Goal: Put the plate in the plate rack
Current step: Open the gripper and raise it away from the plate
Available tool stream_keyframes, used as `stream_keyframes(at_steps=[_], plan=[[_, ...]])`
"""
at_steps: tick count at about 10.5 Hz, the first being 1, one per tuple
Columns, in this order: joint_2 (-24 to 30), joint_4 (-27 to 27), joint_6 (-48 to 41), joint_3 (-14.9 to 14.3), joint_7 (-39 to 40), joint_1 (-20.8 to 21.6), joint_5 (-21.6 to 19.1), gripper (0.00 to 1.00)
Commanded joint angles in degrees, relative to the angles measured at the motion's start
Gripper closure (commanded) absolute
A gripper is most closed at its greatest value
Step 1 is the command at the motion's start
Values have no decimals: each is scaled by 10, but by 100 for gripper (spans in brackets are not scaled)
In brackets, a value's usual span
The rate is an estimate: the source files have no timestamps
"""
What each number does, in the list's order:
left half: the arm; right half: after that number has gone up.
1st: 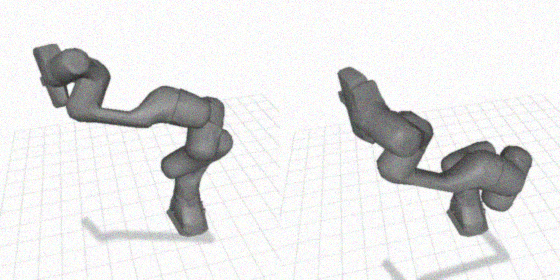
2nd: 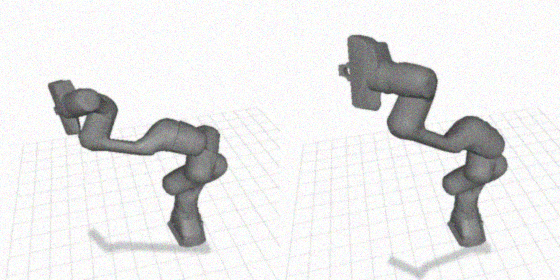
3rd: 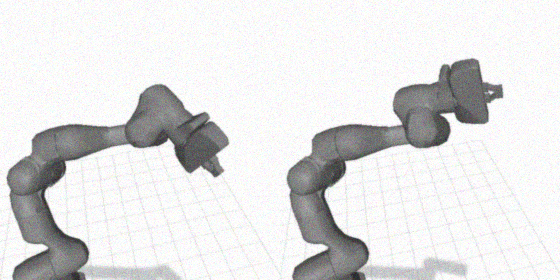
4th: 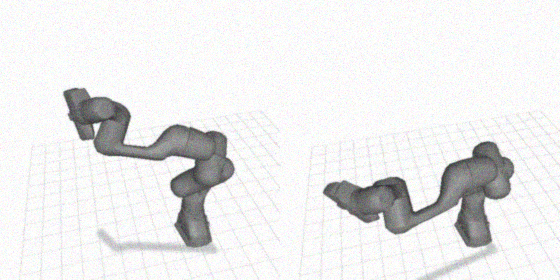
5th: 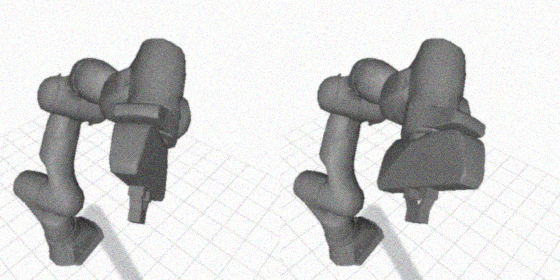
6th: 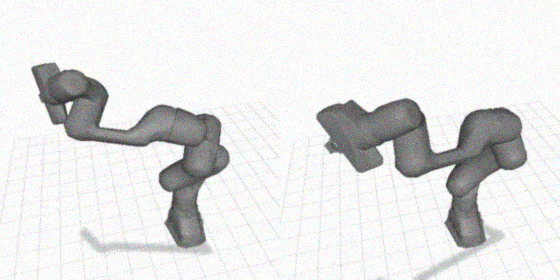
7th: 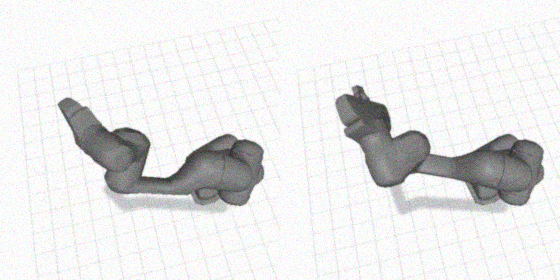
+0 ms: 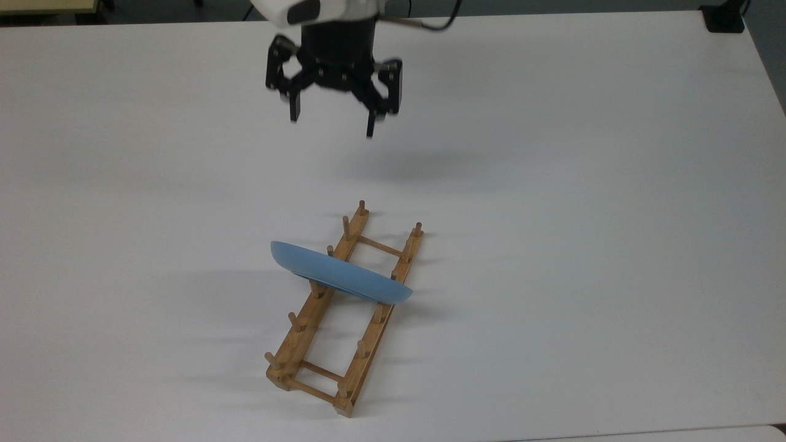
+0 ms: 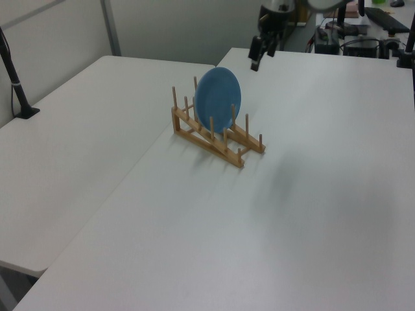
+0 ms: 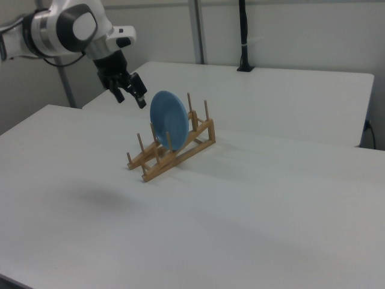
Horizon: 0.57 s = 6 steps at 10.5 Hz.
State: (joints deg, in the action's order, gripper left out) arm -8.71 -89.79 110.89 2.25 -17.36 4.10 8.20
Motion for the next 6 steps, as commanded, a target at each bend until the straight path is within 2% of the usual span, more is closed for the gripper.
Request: stream_keyframes(at_steps=[1, 3, 6], plan=[[64, -15, -162, -16, 152, -15, -44, 0], [80, -16, -213, -19, 171, -24, -44, 0], [79, -15, -222, -19, 171, -26, -43, 0]])
